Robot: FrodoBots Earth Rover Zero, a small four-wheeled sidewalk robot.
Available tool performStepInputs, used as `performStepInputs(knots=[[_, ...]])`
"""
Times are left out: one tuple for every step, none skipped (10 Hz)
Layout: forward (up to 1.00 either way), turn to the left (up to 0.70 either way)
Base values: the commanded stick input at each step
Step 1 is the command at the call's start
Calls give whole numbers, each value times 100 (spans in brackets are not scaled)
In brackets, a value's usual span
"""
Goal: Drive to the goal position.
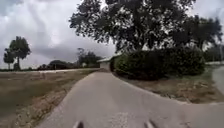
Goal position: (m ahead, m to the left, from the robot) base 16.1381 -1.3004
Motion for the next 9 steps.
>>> performStepInputs(knots=[[85,10],[85,34],[85,22],[85,0],[85,0],[85,0],[85,0],[85,9],[85,34]])
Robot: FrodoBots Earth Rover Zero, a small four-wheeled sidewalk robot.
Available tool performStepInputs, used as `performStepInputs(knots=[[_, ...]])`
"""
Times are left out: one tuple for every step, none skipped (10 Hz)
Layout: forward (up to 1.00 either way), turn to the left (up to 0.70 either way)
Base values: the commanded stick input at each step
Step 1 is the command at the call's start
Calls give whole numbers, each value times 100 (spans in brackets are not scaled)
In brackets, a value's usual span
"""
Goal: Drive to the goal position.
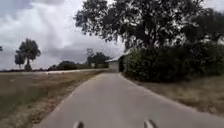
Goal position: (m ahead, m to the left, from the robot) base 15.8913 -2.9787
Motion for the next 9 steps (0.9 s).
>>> performStepInputs(knots=[[85,22],[85,0],[85,0],[85,0],[85,0],[85,0],[85,0],[85,0],[85,0]])
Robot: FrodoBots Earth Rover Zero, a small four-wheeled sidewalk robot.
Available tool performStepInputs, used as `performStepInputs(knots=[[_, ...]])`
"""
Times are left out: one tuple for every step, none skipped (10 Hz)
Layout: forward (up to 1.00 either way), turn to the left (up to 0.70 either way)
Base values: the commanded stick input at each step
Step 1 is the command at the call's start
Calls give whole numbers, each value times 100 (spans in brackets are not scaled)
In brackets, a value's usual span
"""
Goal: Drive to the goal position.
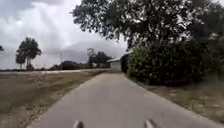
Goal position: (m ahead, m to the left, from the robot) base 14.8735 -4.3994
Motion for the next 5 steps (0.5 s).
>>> performStepInputs(knots=[[85,1],[85,34],[85,12],[85,1],[85,0]])
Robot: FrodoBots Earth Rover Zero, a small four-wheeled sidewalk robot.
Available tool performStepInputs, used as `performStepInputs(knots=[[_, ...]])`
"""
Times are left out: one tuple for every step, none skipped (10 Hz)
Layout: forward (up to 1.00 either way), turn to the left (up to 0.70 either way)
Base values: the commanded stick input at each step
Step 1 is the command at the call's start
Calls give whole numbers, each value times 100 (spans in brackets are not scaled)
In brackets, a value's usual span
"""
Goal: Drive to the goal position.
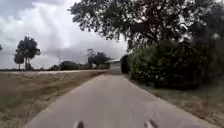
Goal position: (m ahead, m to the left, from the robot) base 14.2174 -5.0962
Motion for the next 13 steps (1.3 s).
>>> performStepInputs(knots=[[85,0],[85,0],[85,0],[85,0],[85,0],[85,0],[85,21],[85,15],[85,1],[85,0],[85,0],[85,0],[85,0]])
